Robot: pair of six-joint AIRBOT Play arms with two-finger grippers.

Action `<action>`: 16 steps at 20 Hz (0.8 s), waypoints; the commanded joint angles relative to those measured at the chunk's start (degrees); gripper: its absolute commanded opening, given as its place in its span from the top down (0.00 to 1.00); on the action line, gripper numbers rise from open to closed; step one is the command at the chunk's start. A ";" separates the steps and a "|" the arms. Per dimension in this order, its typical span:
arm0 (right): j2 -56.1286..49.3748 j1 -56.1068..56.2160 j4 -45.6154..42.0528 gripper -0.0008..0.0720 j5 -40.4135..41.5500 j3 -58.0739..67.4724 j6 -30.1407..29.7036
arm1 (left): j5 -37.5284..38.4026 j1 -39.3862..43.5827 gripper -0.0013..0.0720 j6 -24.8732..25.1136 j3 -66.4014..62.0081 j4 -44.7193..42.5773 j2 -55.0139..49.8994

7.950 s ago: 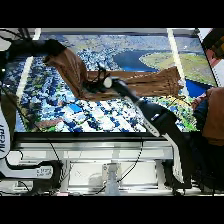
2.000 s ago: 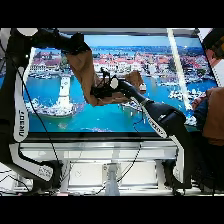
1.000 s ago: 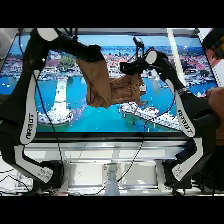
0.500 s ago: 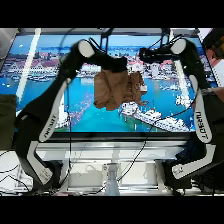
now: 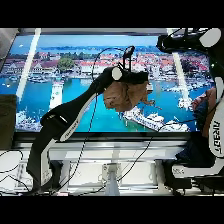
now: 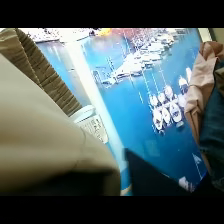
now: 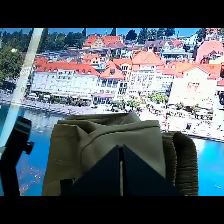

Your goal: Fold the clothes and pants, and hang the long-sleeved shirts on hangers.

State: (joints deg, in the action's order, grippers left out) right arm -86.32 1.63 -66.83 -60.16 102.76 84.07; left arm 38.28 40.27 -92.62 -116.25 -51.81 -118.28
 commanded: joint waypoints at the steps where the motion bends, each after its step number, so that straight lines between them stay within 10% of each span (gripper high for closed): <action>1: 1.07 -0.15 -0.85 0.95 -2.16 0.04 -1.29 | -3.89 0.79 0.14 -0.22 0.02 1.22 -1.66; 5: 1.07 -0.15 -2.78 0.95 -2.99 0.02 -1.29 | -8.57 0.55 0.13 0.09 -0.02 13.18 -1.57; 16: 1.07 -4.33 -8.09 0.95 -3.93 0.02 -1.29 | -5.46 -1.64 0.13 2.60 -0.02 13.29 7.74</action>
State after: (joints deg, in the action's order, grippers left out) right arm -85.27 -0.93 -74.11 -63.94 102.76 82.76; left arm 31.83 39.46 -92.16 -116.25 -38.85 -113.60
